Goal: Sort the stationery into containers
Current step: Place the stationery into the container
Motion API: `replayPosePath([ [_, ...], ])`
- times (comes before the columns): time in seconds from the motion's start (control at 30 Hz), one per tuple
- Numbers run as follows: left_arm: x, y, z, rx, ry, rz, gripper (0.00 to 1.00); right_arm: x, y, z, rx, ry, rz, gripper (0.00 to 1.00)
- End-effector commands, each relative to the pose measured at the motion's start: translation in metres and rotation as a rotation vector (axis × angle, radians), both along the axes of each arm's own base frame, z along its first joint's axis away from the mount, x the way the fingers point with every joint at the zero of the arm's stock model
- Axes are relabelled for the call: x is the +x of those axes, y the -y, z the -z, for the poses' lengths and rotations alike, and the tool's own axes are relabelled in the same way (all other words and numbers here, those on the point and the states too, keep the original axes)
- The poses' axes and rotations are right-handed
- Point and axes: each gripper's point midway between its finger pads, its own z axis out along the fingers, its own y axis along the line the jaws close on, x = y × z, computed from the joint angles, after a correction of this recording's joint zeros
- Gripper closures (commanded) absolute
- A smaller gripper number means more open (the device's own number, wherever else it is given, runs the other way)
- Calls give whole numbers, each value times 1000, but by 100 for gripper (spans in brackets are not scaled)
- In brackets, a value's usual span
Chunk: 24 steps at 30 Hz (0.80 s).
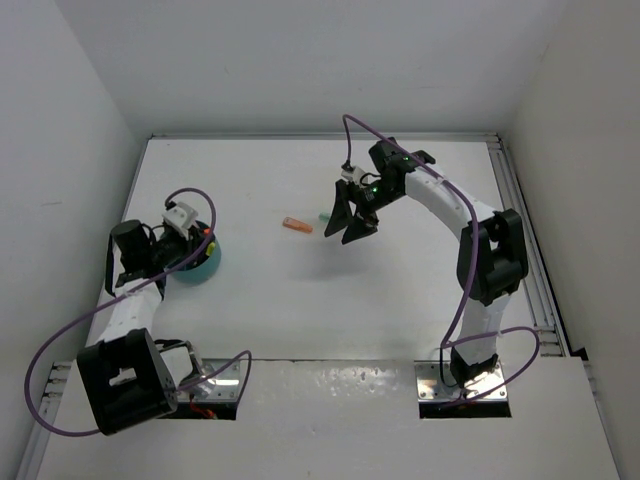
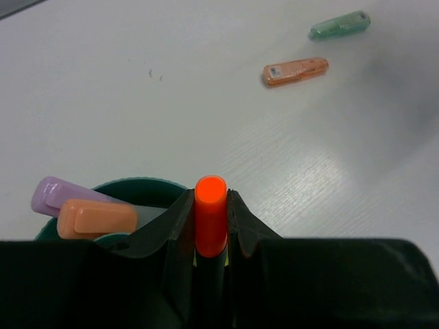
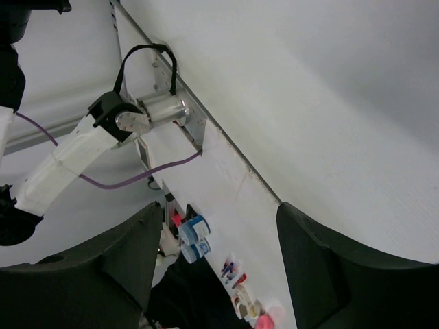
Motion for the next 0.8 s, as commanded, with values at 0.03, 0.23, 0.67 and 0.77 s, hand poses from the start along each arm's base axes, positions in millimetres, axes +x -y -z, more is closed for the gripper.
replayPosePath([
  [0.03, -7, 2, -23, 53, 71, 73, 92, 4, -4, -14, 35, 49, -18, 34],
  [0.23, -15, -1, -25, 70, 51, 78, 50, 3, -4, -17, 41, 53, -21, 34],
  [0.67, -12, -5, -72, 105, 60, 85, 52, 2, -3, -18, 40, 62, -25, 35],
  [0.77, -12, -9, -80, 140, 65, 53, 60, 5, 0, -15, 11, 80, -21, 37],
])
